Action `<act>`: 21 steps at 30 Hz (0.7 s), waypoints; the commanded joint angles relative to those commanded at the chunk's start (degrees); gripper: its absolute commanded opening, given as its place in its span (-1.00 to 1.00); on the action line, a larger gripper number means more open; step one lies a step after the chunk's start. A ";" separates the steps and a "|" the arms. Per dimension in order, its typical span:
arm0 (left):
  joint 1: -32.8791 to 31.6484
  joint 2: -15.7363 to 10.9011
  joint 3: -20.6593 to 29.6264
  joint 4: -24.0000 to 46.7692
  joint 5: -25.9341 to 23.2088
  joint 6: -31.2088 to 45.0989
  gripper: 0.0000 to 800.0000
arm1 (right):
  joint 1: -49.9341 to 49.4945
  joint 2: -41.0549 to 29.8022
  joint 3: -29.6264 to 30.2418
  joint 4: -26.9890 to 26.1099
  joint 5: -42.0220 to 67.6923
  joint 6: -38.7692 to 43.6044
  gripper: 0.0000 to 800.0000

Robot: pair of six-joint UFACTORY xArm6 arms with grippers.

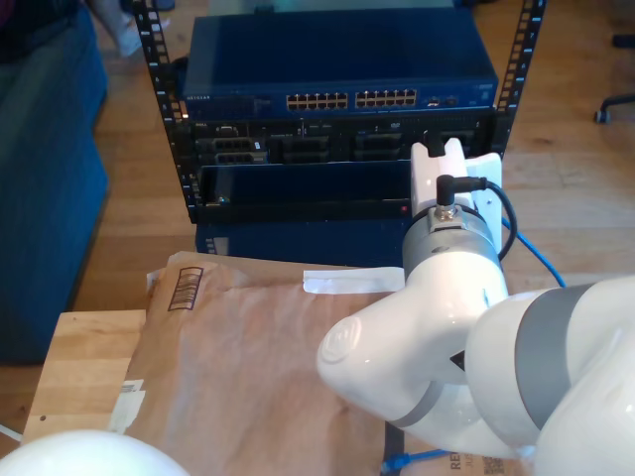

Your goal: Grab the cable and plug it in

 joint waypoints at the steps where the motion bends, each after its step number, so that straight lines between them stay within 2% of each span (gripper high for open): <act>1: 0.00 0.70 0.35 -0.09 -1.05 0.09 1.00 | 0.00 0.00 -0.09 0.00 0.00 0.00 -0.99; 21: 0.09 1.05 0.62 -0.09 -1.93 -0.09 1.00 | 3.25 -0.44 -0.53 -0.09 0.18 -0.79 -0.99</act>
